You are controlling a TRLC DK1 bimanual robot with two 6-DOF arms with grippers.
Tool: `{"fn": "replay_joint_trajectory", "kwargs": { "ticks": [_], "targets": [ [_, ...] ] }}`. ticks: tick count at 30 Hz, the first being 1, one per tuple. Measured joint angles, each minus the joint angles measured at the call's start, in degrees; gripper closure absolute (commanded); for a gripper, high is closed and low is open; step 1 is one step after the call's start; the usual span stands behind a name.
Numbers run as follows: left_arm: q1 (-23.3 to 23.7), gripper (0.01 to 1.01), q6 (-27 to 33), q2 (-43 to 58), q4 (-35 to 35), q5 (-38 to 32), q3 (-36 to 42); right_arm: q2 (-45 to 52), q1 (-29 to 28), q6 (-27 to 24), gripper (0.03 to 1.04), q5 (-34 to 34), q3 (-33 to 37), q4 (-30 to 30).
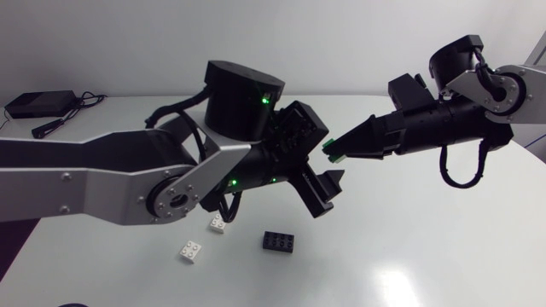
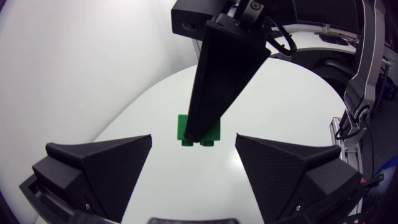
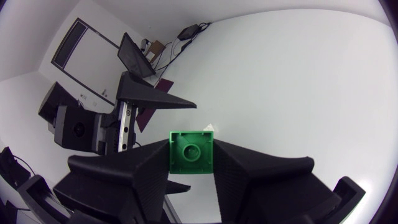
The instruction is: Separate the duplo bricks
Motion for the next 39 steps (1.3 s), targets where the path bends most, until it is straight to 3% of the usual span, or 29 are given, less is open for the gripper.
{"fn": "replay_joint_trajectory", "kwargs": {
  "ticks": [8,16,19,22,39],
  "targets": [
    [0.00,0.226,-1.09,0.48,1.31,0.00,0.37,0.00,1.44,3.48,0.75,0.44,-1.07,4.24],
    [0.00,0.480,-1.49,1.11,2.45,0.00,0.37,-0.13,1.77,4.07,0.75,1.09,-1.22,4.52],
    [0.00,0.489,-1.49,1.14,2.67,0.00,0.37,-0.46,1.77,4.24,0.75,1.55,-1.22,4.55],
    [0.00,0.652,-1.49,1.14,2.67,0.00,0.37,-0.76,1.77,4.26,0.75,1.68,-1.36,4.74],
    [-0.72,0.692,-1.27,1.14,2.05,-0.13,0.37,-2.49,1.70,6.80,0.72,2.67,-2.99,5.84]
  ]
}}
